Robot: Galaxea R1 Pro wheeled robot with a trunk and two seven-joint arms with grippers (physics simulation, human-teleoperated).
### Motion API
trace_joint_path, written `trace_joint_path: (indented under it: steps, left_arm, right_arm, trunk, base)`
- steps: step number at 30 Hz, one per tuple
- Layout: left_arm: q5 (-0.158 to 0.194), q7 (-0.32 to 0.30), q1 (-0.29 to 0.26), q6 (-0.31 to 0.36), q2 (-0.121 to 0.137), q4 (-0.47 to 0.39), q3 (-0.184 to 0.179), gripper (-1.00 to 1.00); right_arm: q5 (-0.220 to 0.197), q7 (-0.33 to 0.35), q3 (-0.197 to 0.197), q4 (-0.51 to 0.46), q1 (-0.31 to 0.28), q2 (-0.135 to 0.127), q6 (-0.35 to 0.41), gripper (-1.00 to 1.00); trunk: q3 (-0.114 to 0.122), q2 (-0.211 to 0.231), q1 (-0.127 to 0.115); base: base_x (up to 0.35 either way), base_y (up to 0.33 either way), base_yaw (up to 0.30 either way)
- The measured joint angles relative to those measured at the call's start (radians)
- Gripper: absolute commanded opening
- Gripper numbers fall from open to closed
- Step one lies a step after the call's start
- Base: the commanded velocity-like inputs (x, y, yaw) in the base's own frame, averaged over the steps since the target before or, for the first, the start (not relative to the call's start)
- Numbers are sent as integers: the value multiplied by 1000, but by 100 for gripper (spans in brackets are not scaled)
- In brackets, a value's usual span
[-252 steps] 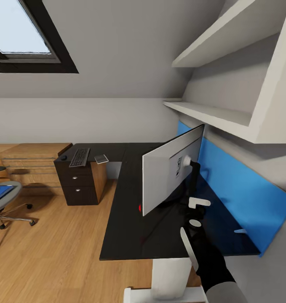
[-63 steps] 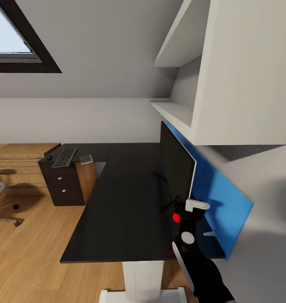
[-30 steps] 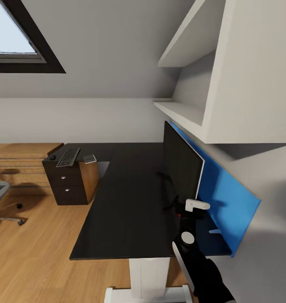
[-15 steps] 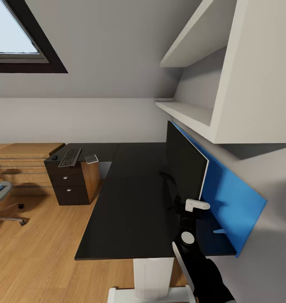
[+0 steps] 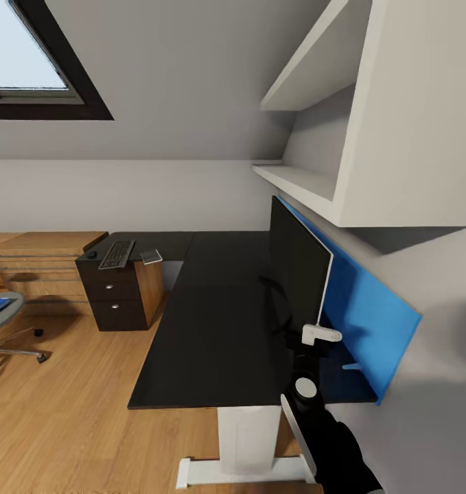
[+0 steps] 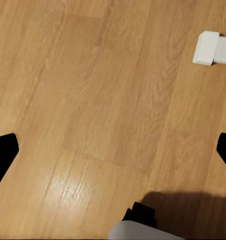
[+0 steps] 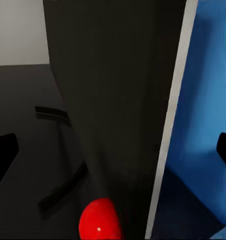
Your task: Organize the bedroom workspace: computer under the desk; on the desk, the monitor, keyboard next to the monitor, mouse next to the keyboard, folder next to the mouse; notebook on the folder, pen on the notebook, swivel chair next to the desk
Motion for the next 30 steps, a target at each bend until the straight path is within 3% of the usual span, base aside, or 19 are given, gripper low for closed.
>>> trace_joint_path:
  steps: [14,23,25,30]
  left_arm:
    - [1,0,0,0,0,0,0,100]
    - [3,0,0,0,0,0,0,100]
    - [3,0,0,0,0,0,0,100]
    - [3,1,0,0,0,0,2,100]
  right_arm:
    - [0,2,2,40,0,0,0,100]
    - [-4,6,2,85,0,0,0,100]
    - [-9,7,2,118,0,-1,-2,100]
    - [-39,20,2,320,0,-1,-23,100]
  trunk:
    - [0,0,0]
    - [0,0,0]
    - [0,0,0]
    - [0,0,0]
  base:
    - [-332,11,0]
    - [-293,186,0]
    - [-254,240,0]
    - [-216,226,0]
